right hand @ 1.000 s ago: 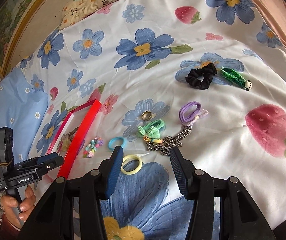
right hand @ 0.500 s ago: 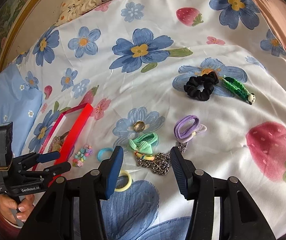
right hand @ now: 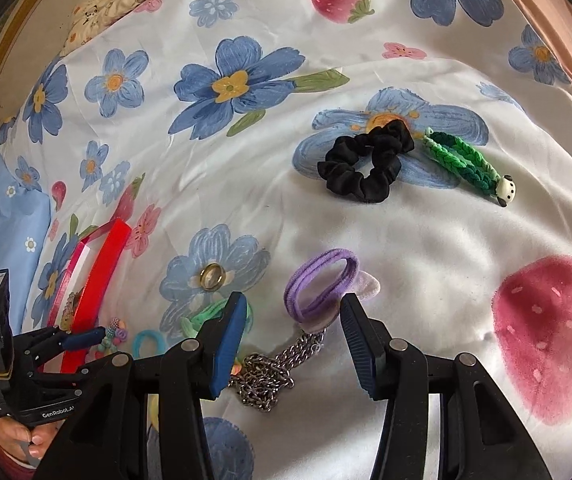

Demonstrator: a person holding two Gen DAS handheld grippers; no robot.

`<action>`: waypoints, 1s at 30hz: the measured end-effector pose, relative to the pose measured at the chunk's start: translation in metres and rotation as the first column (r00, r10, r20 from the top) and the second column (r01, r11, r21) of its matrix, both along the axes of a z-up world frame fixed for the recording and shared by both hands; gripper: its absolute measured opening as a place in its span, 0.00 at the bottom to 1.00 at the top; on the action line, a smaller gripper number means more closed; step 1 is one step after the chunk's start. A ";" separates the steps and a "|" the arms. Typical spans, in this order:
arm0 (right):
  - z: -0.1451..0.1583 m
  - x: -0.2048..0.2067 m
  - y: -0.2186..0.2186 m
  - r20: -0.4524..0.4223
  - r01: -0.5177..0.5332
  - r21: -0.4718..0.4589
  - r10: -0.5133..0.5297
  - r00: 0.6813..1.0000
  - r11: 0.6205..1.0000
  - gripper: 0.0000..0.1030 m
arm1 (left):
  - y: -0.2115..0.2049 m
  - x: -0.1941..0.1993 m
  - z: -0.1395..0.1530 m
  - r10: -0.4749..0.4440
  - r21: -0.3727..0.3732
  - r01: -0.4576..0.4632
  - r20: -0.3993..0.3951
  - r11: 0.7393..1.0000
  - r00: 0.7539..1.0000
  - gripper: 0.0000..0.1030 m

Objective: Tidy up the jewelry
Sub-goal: 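Grasp the chunky bead bracelet with the left tool while the right tool grasps the purple hair tie, then carry the bead bracelet and purple hair tie over the red box, lowering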

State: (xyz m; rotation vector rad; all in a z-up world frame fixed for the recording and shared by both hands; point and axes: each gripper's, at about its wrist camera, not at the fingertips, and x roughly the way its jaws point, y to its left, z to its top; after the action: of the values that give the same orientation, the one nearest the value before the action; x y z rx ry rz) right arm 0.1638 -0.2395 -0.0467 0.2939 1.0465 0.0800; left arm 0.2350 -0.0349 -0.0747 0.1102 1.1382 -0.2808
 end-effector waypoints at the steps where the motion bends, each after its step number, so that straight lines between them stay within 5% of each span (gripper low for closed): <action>1: -0.001 0.002 -0.001 -0.001 0.003 -0.002 -0.003 1.000 1.000 0.45 | 0.000 0.001 0.000 -0.003 -0.008 0.003 -0.001 1.000 1.000 0.16; 3: -0.002 0.001 -0.002 0.003 0.014 -0.018 -0.014 1.000 1.000 0.22 | -0.001 0.003 0.000 -0.004 -0.015 0.004 0.004 1.000 1.000 0.15; 7: 0.006 -0.003 -0.002 0.033 0.008 -0.035 -0.007 0.999 0.999 0.07 | 0.002 -0.002 0.003 -0.005 -0.042 0.006 0.017 0.999 1.000 0.12; 16: 0.036 -0.017 0.025 0.105 -0.074 -0.012 0.075 0.992 0.997 0.06 | 0.032 -0.029 0.035 0.074 -0.164 -0.061 0.071 0.984 0.995 0.12; 30: 0.056 -0.036 0.088 0.140 -0.219 0.050 0.211 0.967 0.974 0.06 | 0.090 -0.088 0.070 0.223 -0.254 -0.190 0.110 0.948 0.969 0.12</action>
State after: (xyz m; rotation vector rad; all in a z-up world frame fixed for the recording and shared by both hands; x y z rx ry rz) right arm 0.1281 -0.1512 0.0088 0.2292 0.9405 0.3260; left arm 0.1472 0.0555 -0.0050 -0.2032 0.9613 -0.2192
